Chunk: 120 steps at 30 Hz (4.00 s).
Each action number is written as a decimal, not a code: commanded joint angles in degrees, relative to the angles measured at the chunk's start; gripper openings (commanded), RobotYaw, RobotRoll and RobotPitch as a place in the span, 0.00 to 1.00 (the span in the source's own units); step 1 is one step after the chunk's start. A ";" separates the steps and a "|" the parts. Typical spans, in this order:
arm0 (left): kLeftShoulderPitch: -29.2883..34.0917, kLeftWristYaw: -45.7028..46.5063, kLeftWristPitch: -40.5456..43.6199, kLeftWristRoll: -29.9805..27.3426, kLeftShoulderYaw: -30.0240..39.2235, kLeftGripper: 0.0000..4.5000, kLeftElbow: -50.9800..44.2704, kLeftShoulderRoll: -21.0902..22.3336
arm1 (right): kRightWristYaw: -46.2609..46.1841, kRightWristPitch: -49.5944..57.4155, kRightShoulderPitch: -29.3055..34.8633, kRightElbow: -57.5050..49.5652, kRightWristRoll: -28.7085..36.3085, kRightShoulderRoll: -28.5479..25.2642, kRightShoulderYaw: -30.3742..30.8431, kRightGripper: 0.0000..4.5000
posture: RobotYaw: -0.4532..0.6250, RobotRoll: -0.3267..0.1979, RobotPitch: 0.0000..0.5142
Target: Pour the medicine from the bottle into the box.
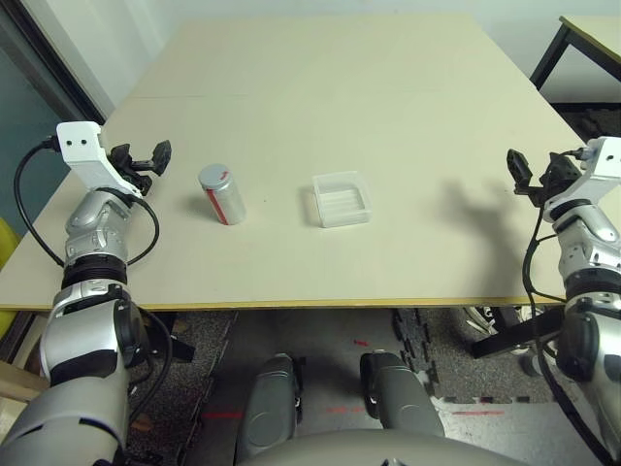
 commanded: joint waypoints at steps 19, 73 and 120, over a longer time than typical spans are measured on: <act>0.45 -0.64 0.21 -0.13 0.39 0.99 -0.85 0.92 | 5.66 0.91 -1.03 -0.90 -0.11 0.47 1.57 1.00 | 0.29 0.62 0.14; 45.46 -4.78 20.94 -12.90 -0.47 0.99 -66.33 -7.91 | 43.09 14.32 2.74 -18.79 3.06 3.49 15.69 1.00 | 0.35 0.62 0.21; 19.98 -10.12 -0.45 -0.52 -10.54 0.99 -26.55 -12.28 | 37.73 21.57 7.76 -30.31 7.58 2.88 13.77 1.00 | 0.25 0.62 0.18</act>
